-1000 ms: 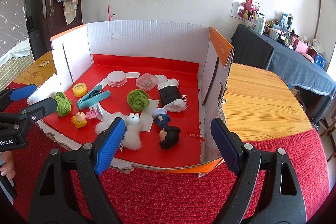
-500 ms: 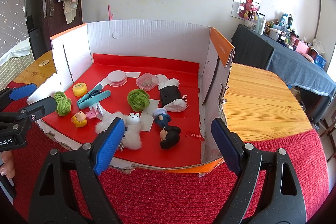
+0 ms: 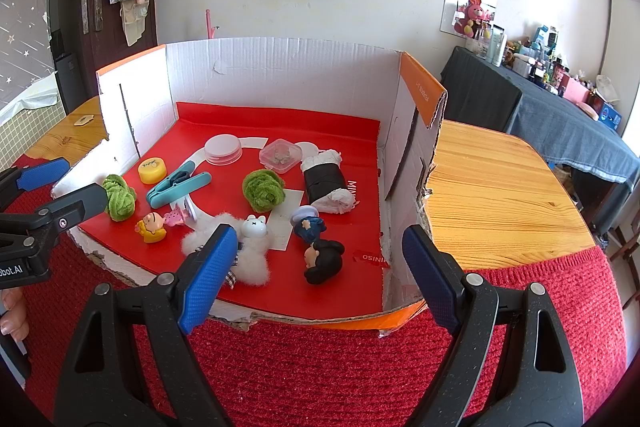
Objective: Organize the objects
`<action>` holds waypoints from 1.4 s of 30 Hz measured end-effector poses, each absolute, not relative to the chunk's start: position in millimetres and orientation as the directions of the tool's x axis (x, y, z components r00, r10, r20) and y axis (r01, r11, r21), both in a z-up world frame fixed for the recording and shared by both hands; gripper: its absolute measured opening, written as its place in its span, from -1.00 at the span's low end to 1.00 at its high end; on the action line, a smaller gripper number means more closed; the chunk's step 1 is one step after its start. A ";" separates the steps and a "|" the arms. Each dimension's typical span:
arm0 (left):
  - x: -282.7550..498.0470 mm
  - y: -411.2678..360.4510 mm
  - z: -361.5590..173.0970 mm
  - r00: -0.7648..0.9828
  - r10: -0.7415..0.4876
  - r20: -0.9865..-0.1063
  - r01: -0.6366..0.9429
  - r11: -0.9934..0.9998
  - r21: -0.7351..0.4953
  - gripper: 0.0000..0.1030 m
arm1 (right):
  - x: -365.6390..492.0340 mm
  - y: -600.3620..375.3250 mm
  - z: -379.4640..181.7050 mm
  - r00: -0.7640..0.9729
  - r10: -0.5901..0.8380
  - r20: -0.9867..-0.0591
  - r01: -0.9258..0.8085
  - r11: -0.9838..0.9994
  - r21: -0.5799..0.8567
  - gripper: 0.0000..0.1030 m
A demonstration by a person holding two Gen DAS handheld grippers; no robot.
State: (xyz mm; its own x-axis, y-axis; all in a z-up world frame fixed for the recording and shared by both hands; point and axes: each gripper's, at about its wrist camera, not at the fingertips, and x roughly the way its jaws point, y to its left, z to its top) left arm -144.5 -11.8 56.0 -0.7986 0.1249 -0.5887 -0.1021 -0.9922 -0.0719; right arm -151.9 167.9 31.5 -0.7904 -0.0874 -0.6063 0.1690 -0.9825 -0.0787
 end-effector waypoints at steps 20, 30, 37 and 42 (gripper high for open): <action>-144.1 -5.2 60.2 -0.811 0.130 -0.571 -0.114 -0.991 -0.064 0.78 | -150.9 170.6 31.4 -0.798 -0.080 -0.597 0.161 -0.983 -0.083 0.65; -134.7 -3.6 64.8 -0.818 0.137 -0.558 -0.121 -0.990 -0.066 0.78 | -138.3 180.4 46.0 -0.812 -0.085 -0.578 0.148 -0.987 -0.062 0.65; -120.2 -3.1 67.4 -0.812 0.150 -0.565 -0.130 -0.989 -0.075 0.78 | -119.7 178.5 53.8 -0.806 -0.097 -0.584 0.162 -0.985 -0.059 0.65; -104.5 -4.1 67.1 -0.800 0.158 -0.579 -0.131 -0.987 -0.088 0.86 | -102.1 178.9 52.3 -0.782 -0.131 -0.609 0.177 -0.984 -0.016 0.82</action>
